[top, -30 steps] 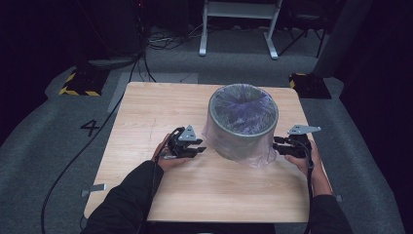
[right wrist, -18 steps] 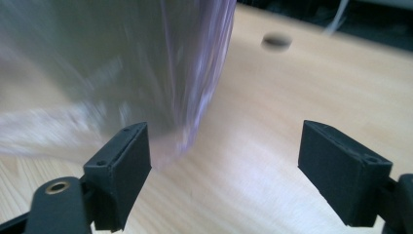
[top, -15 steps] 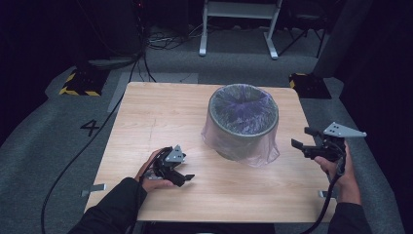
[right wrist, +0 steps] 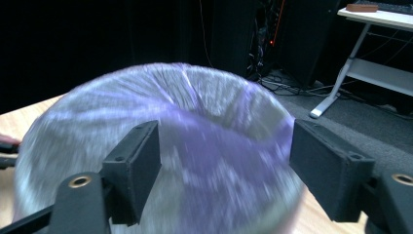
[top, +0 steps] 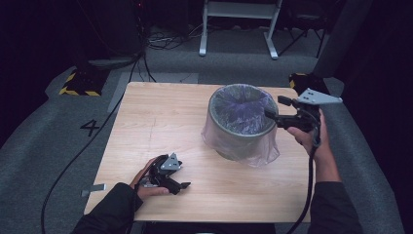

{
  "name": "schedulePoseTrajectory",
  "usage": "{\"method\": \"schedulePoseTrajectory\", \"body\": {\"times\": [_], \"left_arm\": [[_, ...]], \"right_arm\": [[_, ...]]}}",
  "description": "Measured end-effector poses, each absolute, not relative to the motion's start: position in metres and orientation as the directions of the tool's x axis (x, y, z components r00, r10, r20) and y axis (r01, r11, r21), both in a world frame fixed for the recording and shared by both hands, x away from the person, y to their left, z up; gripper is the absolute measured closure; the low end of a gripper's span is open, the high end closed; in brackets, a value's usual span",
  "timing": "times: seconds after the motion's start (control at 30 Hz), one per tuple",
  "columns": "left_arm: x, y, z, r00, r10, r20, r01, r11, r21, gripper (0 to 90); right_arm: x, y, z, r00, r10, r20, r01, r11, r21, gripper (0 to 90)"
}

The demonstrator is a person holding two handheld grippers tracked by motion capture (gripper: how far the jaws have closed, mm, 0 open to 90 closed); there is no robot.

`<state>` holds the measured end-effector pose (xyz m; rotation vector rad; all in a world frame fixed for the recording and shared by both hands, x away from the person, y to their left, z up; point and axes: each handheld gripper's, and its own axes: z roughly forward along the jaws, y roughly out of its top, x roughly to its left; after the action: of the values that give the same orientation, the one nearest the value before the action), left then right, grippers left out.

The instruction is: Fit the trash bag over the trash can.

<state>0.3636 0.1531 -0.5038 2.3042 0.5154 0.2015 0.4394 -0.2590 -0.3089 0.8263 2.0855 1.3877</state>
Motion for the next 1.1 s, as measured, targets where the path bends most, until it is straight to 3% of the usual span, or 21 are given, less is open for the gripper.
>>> {"method": "schedulePoseTrajectory", "body": {"times": [0.13,0.27,0.53,0.83,1.1], "left_arm": [[0.364,0.153,-0.504,0.906,0.422,-0.01,0.304,-0.635,0.71,15.3],[0.364,0.153,-0.504,0.906,0.422,-0.011,0.304,-0.635,0.71,15.3],[0.364,0.153,-0.504,0.907,0.421,-0.011,0.304,-0.636,0.709,15.1],[0.364,0.153,-0.504,0.907,0.421,-0.011,0.304,-0.636,0.709,15.2],[0.364,0.153,-0.504,0.908,0.418,-0.011,0.302,-0.637,0.709,15.1]], "right_arm": [[0.454,-0.239,-0.309,-0.726,0.686,-0.055,0.248,0.336,0.909,40.5],[0.466,-0.225,-0.315,-0.725,0.686,-0.064,0.297,0.395,0.87,44.0],[0.478,-0.204,-0.329,-0.726,0.677,-0.121,0.37,0.532,0.762,41.1],[0.486,-0.197,-0.332,-0.745,0.66,-0.095,0.436,0.59,0.679,36.6],[0.496,-0.189,-0.333,-0.764,0.645,-0.038,0.525,0.654,0.545,29.9]]}}
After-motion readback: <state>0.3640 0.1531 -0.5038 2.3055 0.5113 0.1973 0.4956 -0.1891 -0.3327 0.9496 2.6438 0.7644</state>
